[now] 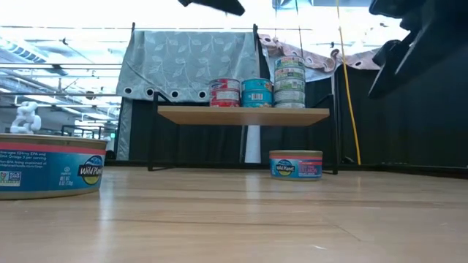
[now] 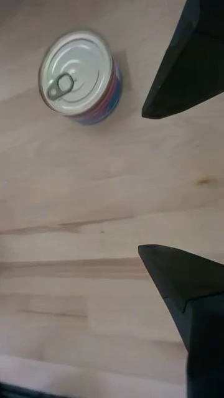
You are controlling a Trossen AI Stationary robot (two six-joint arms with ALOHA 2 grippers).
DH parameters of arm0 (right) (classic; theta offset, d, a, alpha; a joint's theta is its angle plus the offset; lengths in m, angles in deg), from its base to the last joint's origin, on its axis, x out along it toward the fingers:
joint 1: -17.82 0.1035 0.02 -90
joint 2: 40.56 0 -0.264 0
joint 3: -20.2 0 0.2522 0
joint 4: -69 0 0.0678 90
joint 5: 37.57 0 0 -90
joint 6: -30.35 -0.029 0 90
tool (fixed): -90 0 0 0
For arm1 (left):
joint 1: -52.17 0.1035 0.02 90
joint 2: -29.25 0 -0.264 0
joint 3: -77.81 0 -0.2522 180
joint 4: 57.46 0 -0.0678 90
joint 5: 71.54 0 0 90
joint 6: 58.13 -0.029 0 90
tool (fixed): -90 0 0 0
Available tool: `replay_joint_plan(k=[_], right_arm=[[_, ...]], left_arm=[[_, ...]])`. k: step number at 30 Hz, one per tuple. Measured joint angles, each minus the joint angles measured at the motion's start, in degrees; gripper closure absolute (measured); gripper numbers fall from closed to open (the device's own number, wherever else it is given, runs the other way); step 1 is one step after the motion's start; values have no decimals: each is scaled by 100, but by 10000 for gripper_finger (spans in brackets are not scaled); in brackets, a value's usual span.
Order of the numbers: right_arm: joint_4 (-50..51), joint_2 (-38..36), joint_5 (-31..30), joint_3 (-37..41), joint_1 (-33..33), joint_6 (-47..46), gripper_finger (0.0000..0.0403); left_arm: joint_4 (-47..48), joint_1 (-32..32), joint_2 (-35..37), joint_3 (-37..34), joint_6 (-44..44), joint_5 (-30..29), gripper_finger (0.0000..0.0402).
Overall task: Stack canned seafood by type on shelf
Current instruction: Put the blue pink tuna can on the shelf
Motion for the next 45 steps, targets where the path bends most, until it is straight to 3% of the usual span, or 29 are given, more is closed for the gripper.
replay_joint_plan(k=[5,9,12,16,21,26,29,38,45], right_arm=[[-160,298,1,-2,81,201,65],[-144,466,32,-2,154,488,68],[-105,521,417,-2,171,666,87],[-49,522,589,-2,197,800,147],[-64,522,573,-4,188,1003,255],[-95,518,574,-7,181,1237,354],[-97,518,574,-7,181,1301,394],[-132,521,562,-7,294,359,401],[-199,671,278,50,953,-752,402]], left_arm=[[-103,33,-30,-51,429,-2,159],[-557,11,-42,-54,88,196,159],[-775,27,-39,-51,-221,267,159],[-965,147,-127,-51,-370,168,159],[-1066,241,-446,-51,-653,170,159],[-1117,252,-637,-51,-641,384,159],[-1097,212,-643,-51,-616,578,159],[-1075,36,-643,-51,-597,634,159],[-1211,-156,-643,-51,-602,634,159]])
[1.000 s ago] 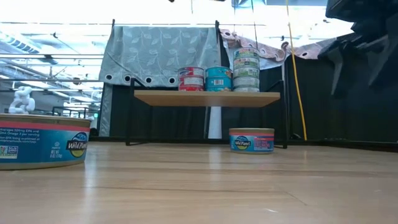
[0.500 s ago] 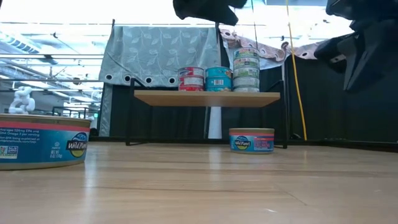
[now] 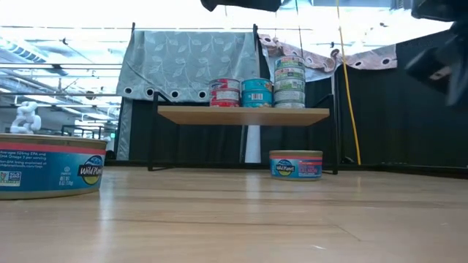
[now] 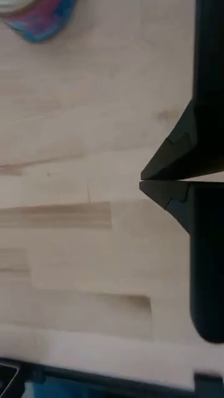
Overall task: Stack canned seafood by type on shelf
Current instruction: Put the blue pink tuna can on the shelf
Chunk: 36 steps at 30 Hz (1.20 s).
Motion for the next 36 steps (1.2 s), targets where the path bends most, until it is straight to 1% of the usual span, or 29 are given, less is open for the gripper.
replay_joint_plan(k=[3,5,7,11,14,19,25,28,30,32,36], right_arm=[[-70,31,-22,2,182,-653,402],[-88,31,-32,2,270,-1104,402],[-106,31,-35,2,333,-1488,402],[-114,58,-317,2,423,-1907,402],[-120,189,-467,2,523,-1775,402],[-128,536,-493,4,620,-1591,403],[-149,1035,-1031,9,579,-1425,403],[-138,1151,-918,11,525,-1240,403],[-134,1159,-845,11,509,-1014,403],[-140,1159,-784,11,499,-716,402],[-60,1159,-760,11,416,-385,402]], left_arm=[[-16,-101,0,1,54,-58,159],[-91,-184,0,0,148,-285,159],[-107,-255,2,2,150,-356,159],[-139,-331,2,2,93,-465,159],[-208,-346,2,2,-2,-511,159],[-238,-230,2,2,-4,-510,159],[-434,-159,2,2,-310,-509,159],[-462,-105,2,2,-347,-508,163],[-456,-59,-16,2,-335,-506,175],[-445,-28,-74,2,-316,-492,196],[-486,32,-290,2,-299,-130,253]])
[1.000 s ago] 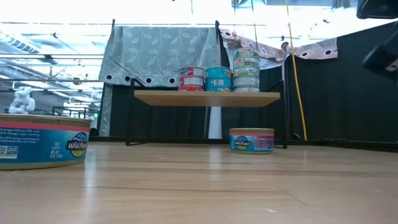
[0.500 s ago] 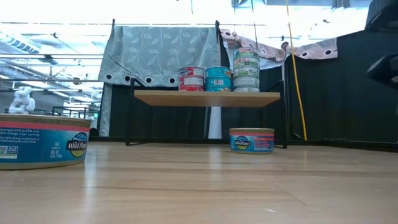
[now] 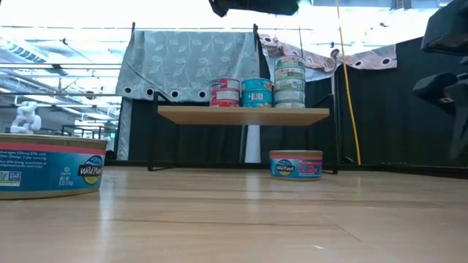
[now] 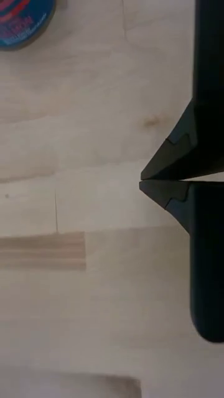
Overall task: Stack canned seafood by type on shelf
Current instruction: Put the blue pink tuna can on the shelf
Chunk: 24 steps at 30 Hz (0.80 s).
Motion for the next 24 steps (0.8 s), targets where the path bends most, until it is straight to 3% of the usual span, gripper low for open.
replay_joint_plan(k=[5,11,14,24], right_arm=[[70,-18,124,0,-98,77,402],[277,-514,1614,-54,102,-901,402],[423,-794,1956,-145,529,-1600,402],[1492,-1029,1822,-666,1509,-4207,402]], left_arm=[[-117,30,-238,0,-21,245,329],[-137,36,-291,0,-44,310,393],[-136,35,-291,0,-41,412,396],[-108,28,-291,0,-60,424,387]])
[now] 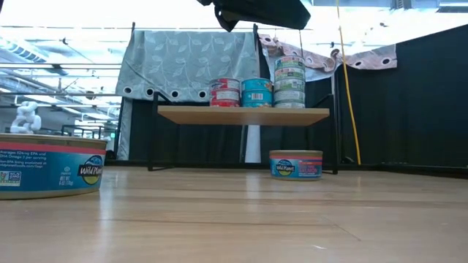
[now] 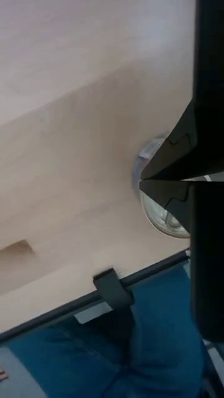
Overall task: Stack canned seafood by type on shelf
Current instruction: Put the blue pink tuna can on the shelf
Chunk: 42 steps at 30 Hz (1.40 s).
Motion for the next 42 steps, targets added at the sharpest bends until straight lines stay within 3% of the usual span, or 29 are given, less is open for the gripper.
replay_joint_plan(k=[5,24,34,42], right_arm=[[53,299,6,-1,193,-449,402],[31,752,84,-25,204,-517,403],[413,918,-178,12,89,-421,403],[416,1337,-218,164,-320,229,403]], left_arm=[[2,0,0,0,8,0,387],[-15,0,-2,0,17,0,387],[-15,7,-4,0,12,0,387],[-15,7,-9,0,8,0,387]])
